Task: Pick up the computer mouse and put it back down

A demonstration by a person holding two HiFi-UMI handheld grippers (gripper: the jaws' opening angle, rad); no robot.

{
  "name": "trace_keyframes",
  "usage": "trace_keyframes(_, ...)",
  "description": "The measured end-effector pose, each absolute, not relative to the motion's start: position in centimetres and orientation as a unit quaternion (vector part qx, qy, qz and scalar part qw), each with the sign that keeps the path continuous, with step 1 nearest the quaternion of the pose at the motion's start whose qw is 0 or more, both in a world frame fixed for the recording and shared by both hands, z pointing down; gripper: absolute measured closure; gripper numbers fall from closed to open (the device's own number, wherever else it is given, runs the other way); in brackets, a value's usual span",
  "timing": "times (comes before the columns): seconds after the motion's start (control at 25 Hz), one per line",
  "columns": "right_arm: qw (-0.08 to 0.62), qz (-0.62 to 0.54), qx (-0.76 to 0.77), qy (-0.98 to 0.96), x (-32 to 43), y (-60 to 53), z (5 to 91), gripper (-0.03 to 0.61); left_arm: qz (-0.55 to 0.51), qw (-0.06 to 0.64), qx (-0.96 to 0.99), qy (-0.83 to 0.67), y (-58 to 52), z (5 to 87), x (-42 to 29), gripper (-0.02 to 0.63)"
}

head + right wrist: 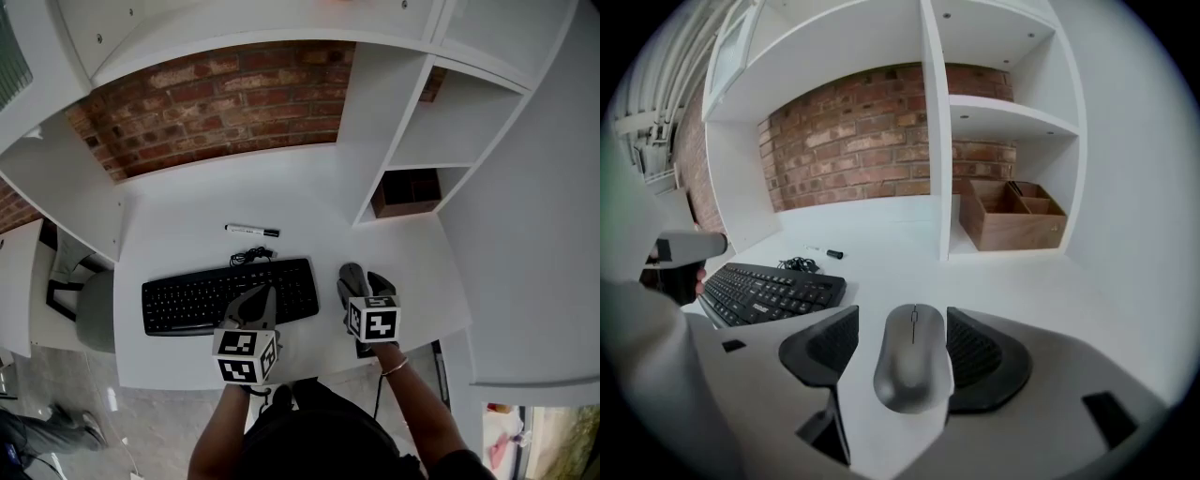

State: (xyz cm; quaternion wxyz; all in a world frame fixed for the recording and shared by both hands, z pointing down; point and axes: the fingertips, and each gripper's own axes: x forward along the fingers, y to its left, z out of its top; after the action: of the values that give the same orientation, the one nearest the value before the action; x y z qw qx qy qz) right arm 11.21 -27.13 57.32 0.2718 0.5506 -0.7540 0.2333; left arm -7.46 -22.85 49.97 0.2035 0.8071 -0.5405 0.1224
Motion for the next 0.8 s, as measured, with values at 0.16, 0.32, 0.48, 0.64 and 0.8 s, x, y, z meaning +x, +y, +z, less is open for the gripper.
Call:
trace_keyframes(0.16, 0.230, 0.226, 0.547, -0.772, 10.4, -26.4, 54.4, 0.293, 0.120, 0.200, 0.809, -0.540, -22.7, 49.6, -7.6, 0.604)
trace_keyframes(0.32, 0.196, 0.213, 0.550, -0.783, 9.9, -25.5, 51.8, 0.381, 0.117, 0.196, 0.811, -0.539, -22.5, 49.3, -7.7, 0.604)
trace_keyframes(0.48, 0.169, 0.204, 0.549, -0.792, 9.3, -24.3, 49.8, 0.409, 0.114, 0.192, 0.815, -0.535, -22.1, 48.9, -7.7, 0.604)
trace_keyframes(0.64, 0.148, 0.198, 0.551, -0.797, 8.9, -23.0, 48.2, 0.463, 0.111, 0.186, 0.818, -0.533, -21.5, 48.3, -7.8, 0.604)
trace_keyframes(0.8, 0.128, 0.194, 0.552, -0.801, 8.4, -21.7, 46.9, 0.512, 0.109, 0.181, 0.821, -0.531, -20.9, 47.8, -8.0, 0.604)
